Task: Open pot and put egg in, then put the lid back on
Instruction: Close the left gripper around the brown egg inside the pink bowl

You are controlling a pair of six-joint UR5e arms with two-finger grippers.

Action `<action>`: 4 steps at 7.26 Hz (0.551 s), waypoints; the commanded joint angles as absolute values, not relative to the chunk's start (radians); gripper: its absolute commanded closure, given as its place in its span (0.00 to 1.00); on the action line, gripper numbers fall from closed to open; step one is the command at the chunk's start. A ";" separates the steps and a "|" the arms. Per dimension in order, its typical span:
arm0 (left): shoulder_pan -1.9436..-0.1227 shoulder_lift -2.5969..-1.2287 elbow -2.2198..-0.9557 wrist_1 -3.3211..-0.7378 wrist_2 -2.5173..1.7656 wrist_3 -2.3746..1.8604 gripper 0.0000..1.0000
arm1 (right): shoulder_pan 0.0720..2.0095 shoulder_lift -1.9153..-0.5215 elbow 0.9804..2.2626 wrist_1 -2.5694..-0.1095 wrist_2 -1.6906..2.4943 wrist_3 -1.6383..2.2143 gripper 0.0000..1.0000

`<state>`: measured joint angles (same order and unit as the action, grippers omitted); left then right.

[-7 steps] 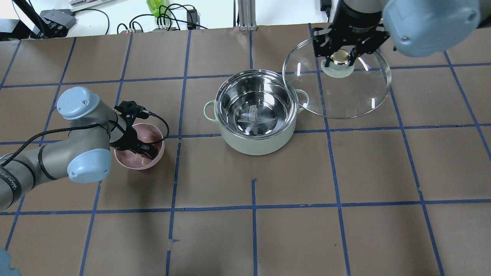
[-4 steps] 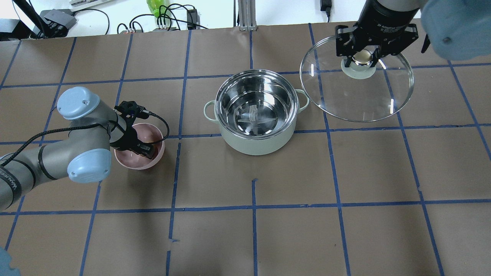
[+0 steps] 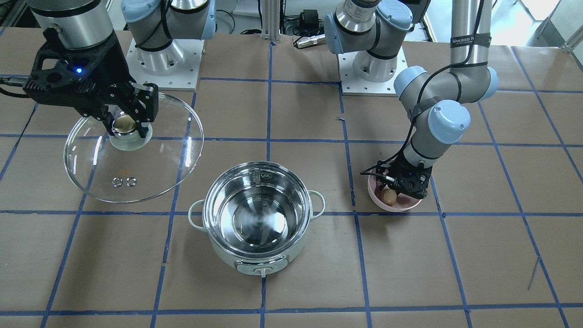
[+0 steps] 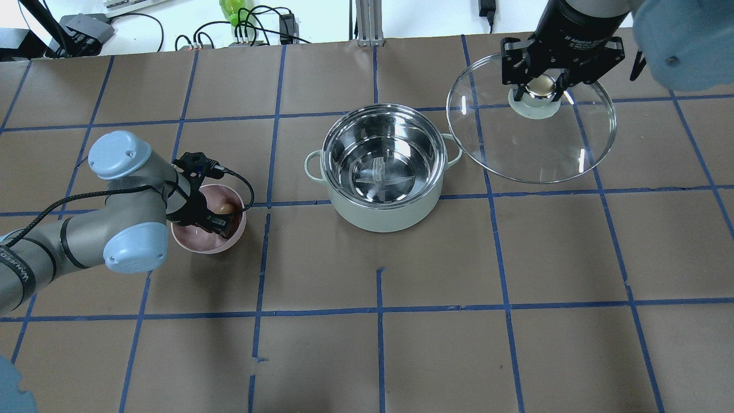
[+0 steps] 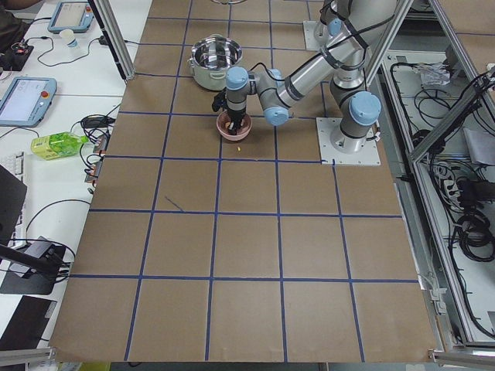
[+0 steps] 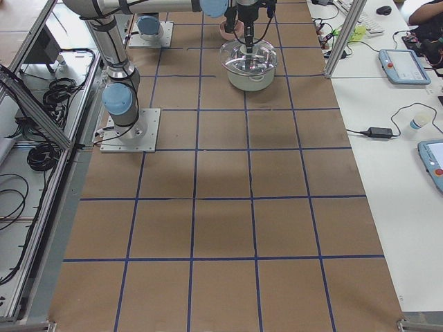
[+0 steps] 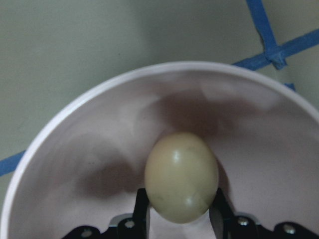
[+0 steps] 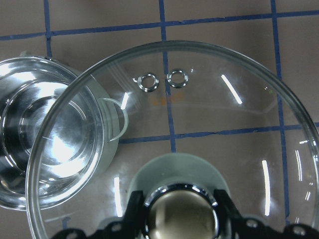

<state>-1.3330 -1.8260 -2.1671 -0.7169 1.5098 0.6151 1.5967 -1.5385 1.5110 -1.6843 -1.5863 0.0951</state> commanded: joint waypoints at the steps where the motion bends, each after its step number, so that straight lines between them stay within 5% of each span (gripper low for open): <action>1: -1.333 -1.827 -2.164 -0.716 1.512 0.615 0.51 | 1.597 -1.539 1.511 -1.684 -1.579 0.095 0.99; 3: -1.333 -1.829 -2.161 -0.716 1.512 0.615 0.52 | 1.597 -1.539 1.511 -1.684 -1.578 0.095 0.99; 4: -1.333 -1.829 -2.161 -0.716 1.519 0.617 0.63 | 1.595 -1.539 1.511 -1.684 -1.578 0.095 0.99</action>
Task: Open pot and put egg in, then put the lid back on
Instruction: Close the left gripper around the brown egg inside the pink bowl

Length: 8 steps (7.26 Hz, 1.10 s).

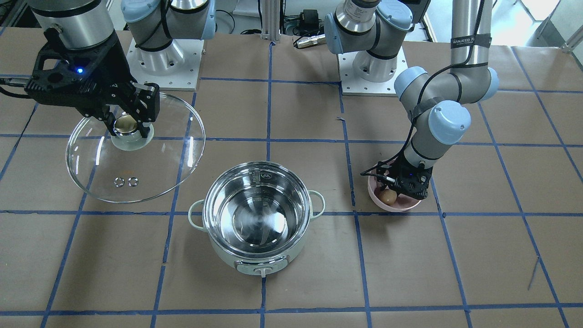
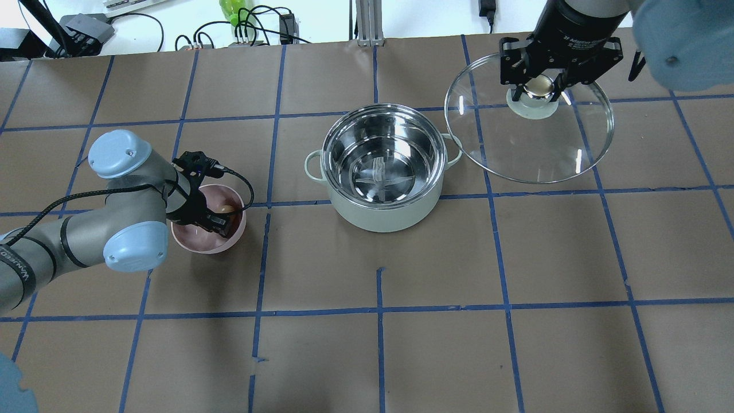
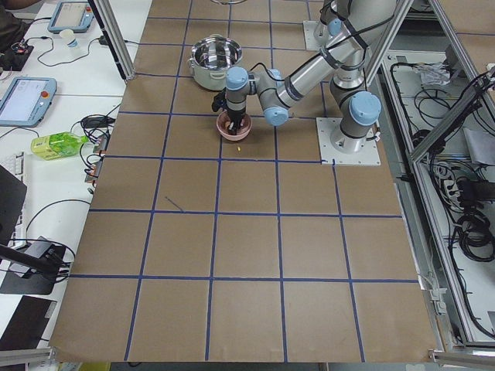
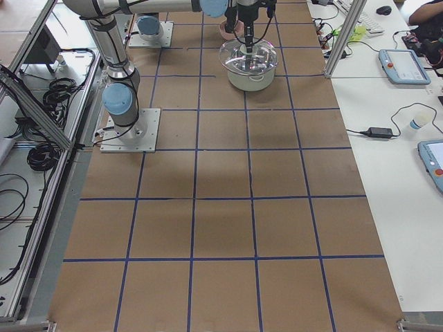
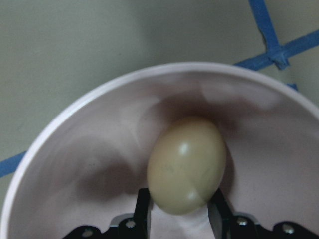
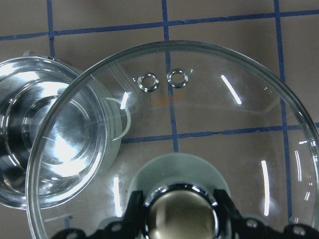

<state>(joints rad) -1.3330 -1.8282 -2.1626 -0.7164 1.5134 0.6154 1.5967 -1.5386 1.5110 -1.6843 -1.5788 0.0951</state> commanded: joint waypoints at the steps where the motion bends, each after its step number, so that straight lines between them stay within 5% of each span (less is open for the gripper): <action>1: -1.330 -1.827 -2.163 -0.719 1.522 0.614 0.70 | 1.595 -1.539 1.511 -1.684 -1.578 0.095 0.99; 8: -1.330 -1.827 -2.161 -0.715 1.516 0.595 0.63 | 1.597 -1.539 1.511 -1.684 -1.578 0.095 0.99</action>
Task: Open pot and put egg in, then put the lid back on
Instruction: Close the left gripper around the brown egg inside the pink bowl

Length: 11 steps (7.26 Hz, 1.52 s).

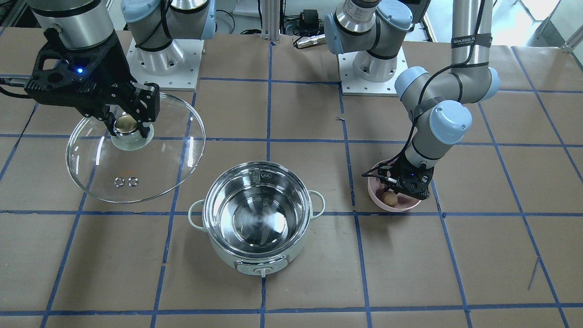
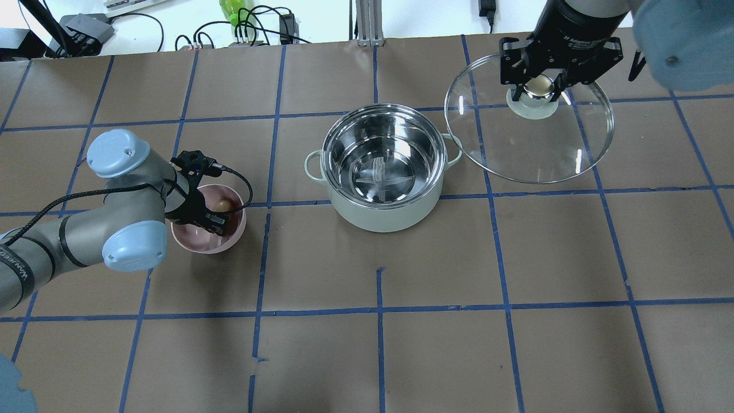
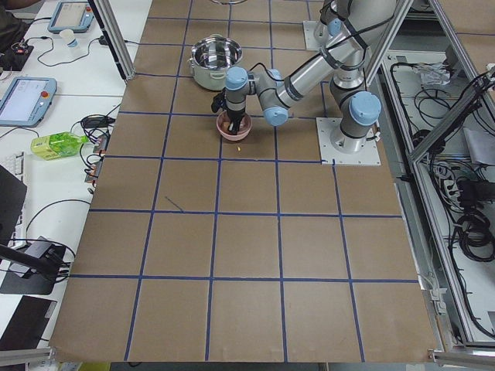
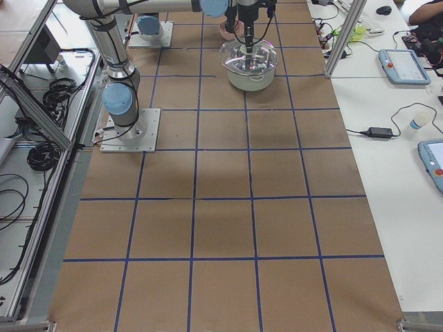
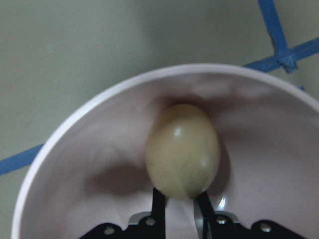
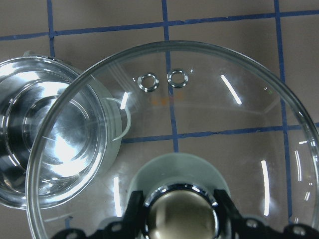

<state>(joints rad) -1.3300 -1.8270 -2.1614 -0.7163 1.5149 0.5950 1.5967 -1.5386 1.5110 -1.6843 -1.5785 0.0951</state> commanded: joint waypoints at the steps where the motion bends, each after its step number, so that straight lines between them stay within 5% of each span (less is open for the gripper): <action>1: -1.330 -1.827 -2.157 -0.715 1.514 0.595 0.63 | 1.595 -1.539 1.511 -1.684 -1.578 0.095 0.99; 11: -1.330 -1.836 -2.132 -0.709 1.509 0.592 0.47 | 1.595 -1.539 1.509 -1.684 -1.578 0.094 0.99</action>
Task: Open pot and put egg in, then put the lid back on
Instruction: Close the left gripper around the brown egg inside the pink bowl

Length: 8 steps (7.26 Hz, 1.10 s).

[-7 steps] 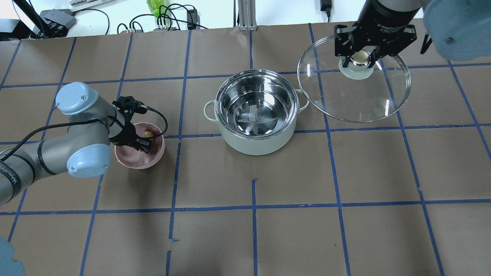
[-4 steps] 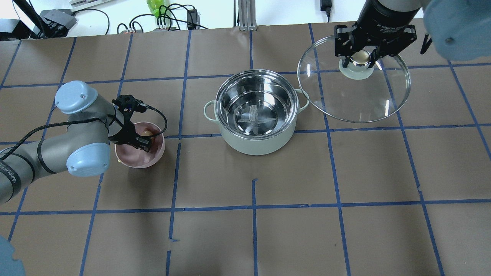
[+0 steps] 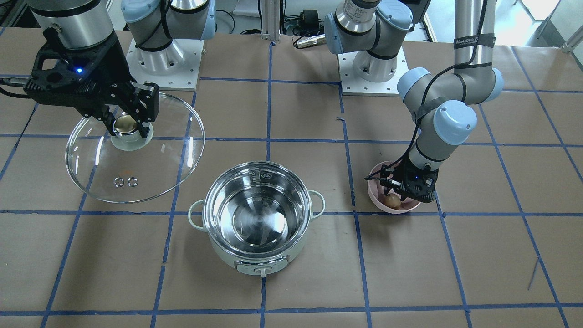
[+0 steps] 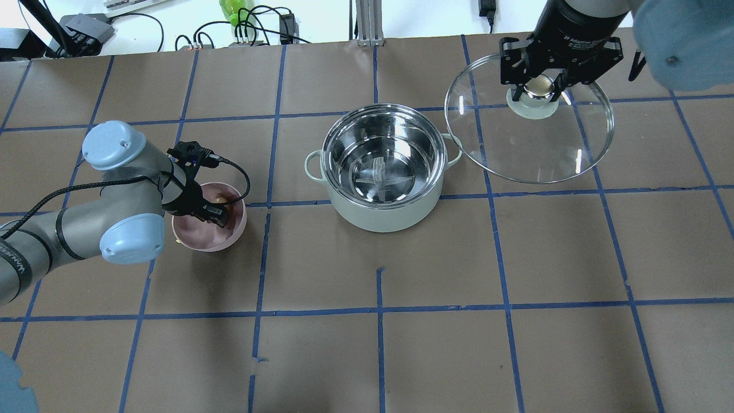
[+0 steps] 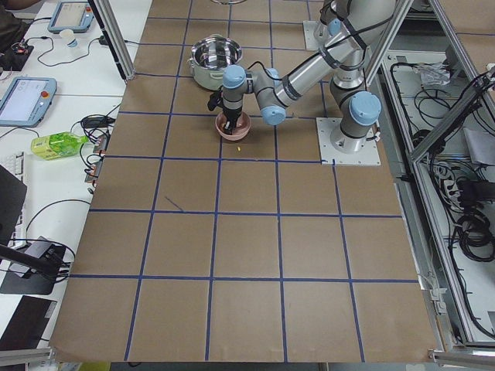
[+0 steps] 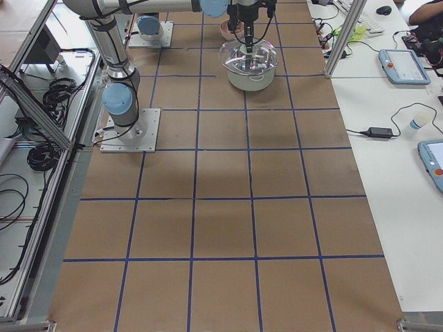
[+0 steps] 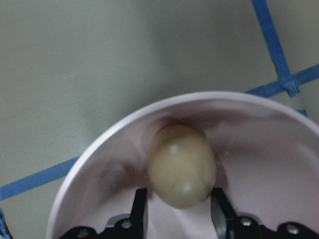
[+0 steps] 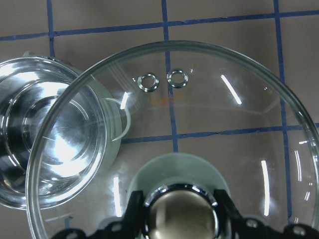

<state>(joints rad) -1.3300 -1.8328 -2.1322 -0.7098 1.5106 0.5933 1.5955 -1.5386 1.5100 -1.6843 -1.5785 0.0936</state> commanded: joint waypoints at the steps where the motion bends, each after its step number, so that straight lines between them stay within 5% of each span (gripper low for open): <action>1: -1.330 -1.844 -2.132 -0.687 1.511 0.594 0.47 | 1.595 -1.539 1.509 -1.684 -1.578 0.095 0.99; 8: -1.330 -1.847 -2.132 -0.652 1.509 0.592 0.47 | 1.595 -1.539 1.506 -1.680 -1.578 0.094 0.99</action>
